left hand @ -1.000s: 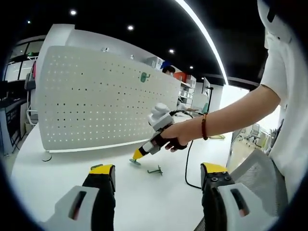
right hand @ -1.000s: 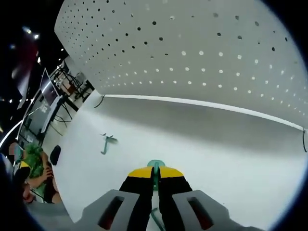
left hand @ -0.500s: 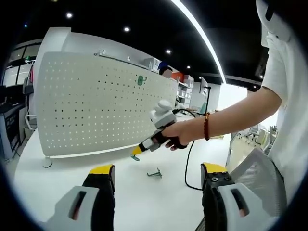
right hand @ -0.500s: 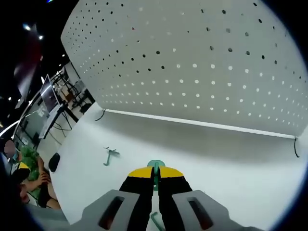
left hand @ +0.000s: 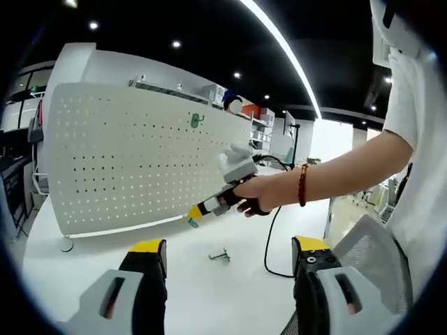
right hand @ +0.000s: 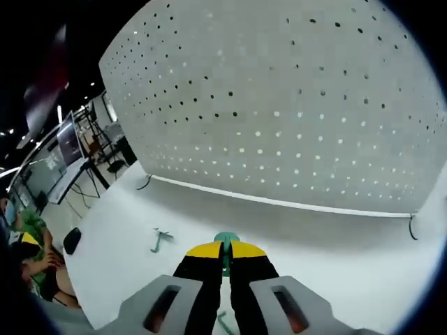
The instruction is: Insert the hook assembly into the mounting plate slot until the hook locks in place.
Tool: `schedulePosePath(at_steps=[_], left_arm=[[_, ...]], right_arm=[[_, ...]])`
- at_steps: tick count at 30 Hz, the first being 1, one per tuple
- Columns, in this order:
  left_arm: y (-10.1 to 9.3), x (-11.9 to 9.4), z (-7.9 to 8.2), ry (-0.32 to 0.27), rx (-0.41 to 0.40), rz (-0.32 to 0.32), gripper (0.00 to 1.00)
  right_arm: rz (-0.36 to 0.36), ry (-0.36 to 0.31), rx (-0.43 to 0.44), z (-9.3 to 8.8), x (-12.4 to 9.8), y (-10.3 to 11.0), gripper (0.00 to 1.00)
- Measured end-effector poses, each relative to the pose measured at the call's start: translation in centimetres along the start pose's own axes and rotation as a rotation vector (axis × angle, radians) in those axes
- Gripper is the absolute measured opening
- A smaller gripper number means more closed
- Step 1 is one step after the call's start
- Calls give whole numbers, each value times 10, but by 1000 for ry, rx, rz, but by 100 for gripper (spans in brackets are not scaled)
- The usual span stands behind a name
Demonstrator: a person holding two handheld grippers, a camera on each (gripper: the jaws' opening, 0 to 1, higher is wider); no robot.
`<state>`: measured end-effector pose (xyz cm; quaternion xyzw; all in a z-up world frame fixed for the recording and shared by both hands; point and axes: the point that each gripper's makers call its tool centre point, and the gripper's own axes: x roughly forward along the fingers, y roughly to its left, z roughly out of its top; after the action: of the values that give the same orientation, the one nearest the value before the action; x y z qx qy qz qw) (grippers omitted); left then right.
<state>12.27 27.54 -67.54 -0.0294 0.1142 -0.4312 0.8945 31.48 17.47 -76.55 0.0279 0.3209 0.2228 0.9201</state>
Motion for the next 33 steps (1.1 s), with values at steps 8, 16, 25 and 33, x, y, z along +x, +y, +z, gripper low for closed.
schedulePosePath(at_steps=[8, 16, 25, 33], left_arm=[[-4, 1, 6, -10, 17, -1, 75], [-16, 1, 6, -4, 23, -17, 75], [-26, 0, 7, 1, 33, -36, 75], [-29, 0, 12, 4, 53, -46, 75]], right_arm=[[-29, -108, -25, 33, -16, -1, 1], [-46, -175, -26, 54, -29, -5, 1], [-73, -267, -51, 86, -49, -7, 1], [-98, -356, -77, 117, -65, -9, 1]])
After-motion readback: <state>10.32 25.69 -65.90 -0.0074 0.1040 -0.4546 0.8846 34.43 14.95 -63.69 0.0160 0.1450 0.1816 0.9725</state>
